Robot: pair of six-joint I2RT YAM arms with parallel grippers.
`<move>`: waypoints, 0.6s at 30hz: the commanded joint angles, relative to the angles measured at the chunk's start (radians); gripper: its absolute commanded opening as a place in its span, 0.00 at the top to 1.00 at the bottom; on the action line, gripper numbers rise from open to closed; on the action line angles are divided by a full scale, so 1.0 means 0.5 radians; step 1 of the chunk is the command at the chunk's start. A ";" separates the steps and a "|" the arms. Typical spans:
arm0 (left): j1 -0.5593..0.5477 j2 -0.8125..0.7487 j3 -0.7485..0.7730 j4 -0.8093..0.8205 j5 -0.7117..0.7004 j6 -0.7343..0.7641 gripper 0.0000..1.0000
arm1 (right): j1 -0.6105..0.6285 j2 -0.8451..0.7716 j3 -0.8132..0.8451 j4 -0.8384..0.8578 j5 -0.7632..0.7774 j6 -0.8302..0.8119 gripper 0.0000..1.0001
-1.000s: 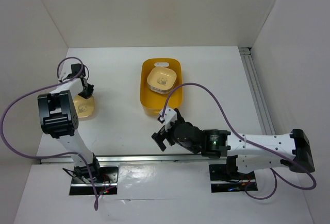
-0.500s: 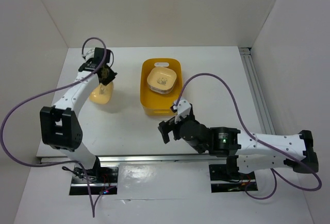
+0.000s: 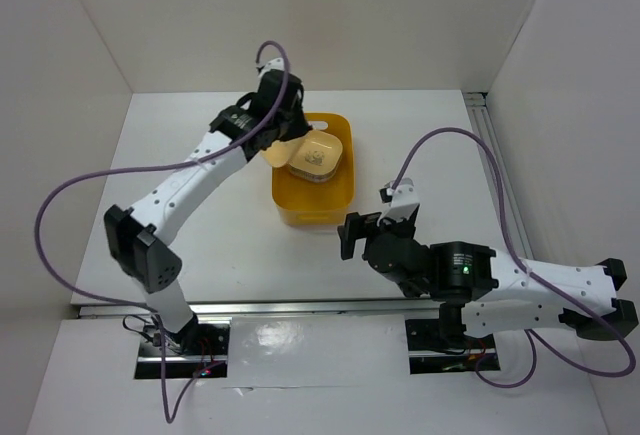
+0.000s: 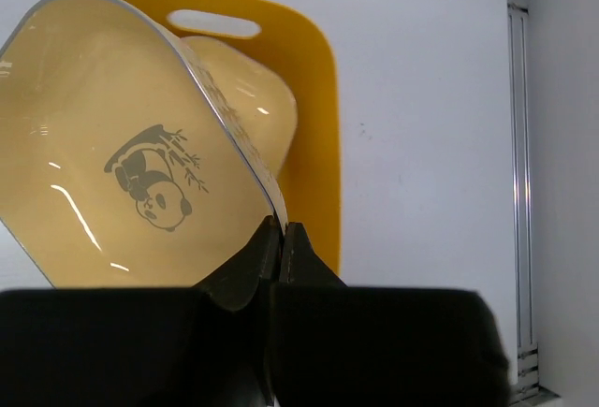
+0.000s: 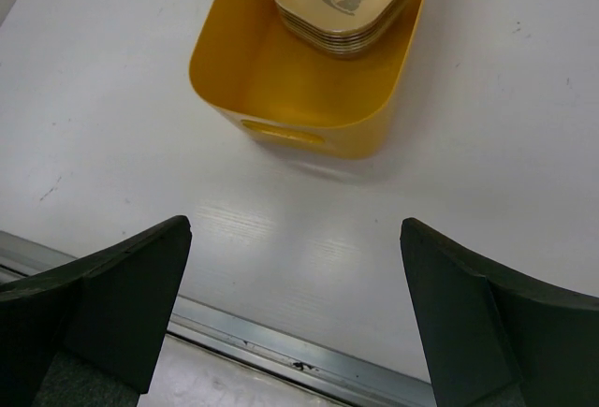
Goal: Place the plates into the plastic bin on the countertop
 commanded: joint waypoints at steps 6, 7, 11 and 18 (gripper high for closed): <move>-0.151 0.657 0.782 -0.093 0.000 0.185 1.00 | 0.014 -0.051 0.025 -0.114 0.142 0.154 0.00; -0.151 0.710 0.841 -0.118 -0.001 0.185 1.00 | 0.014 -0.051 0.025 -0.132 0.142 0.154 0.00; -0.151 0.898 0.983 -0.161 0.002 0.106 1.00 | 0.033 -0.090 0.006 -0.132 0.164 0.154 0.00; -0.089 0.975 0.820 -0.054 -0.040 -0.198 1.00 | 0.033 -0.146 -0.098 -0.025 0.164 0.084 0.00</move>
